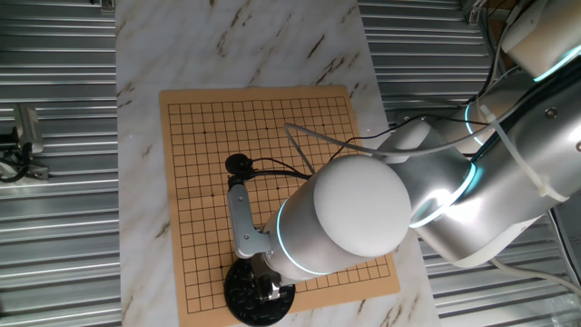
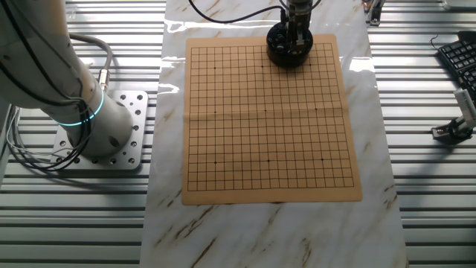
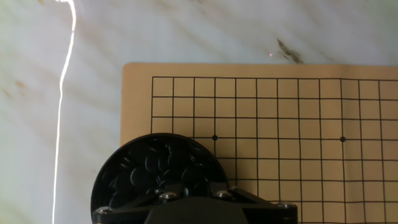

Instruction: Play the first move as black on the 3-4 point in the upper right corner of the Go board

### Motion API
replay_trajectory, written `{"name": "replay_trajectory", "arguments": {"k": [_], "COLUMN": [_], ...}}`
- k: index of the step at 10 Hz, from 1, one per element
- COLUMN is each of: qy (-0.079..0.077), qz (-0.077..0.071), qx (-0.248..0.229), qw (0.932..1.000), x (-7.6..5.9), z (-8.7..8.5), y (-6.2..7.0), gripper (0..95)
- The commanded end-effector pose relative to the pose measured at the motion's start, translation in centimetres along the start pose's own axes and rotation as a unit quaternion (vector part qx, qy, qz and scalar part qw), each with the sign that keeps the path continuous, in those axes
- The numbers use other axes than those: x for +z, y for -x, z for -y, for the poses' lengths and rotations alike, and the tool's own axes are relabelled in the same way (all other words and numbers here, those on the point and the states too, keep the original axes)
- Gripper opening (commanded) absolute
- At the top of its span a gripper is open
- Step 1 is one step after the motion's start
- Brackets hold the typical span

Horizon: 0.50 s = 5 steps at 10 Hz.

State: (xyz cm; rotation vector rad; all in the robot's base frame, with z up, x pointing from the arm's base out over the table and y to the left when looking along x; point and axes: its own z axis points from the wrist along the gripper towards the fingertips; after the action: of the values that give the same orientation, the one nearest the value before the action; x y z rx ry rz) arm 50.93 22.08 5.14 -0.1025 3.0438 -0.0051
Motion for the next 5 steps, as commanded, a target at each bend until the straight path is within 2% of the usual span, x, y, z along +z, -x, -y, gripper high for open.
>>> {"name": "replay_trajectory", "arguments": {"k": [1,3,4,5], "qy": [0.0,0.001,0.001,0.001], "qz": [0.0,0.0,0.0,0.0], "qx": [-0.001,0.0,0.001,0.002], "qw": [1.0,1.0,1.0,1.0], "x": [0.02,0.04,0.04,0.05], "z": [0.05,0.06,0.06,0.06], "y": [-0.05,-0.09,-0.1,-0.11], "gripper": [19.0,19.0,0.0,0.0]}}
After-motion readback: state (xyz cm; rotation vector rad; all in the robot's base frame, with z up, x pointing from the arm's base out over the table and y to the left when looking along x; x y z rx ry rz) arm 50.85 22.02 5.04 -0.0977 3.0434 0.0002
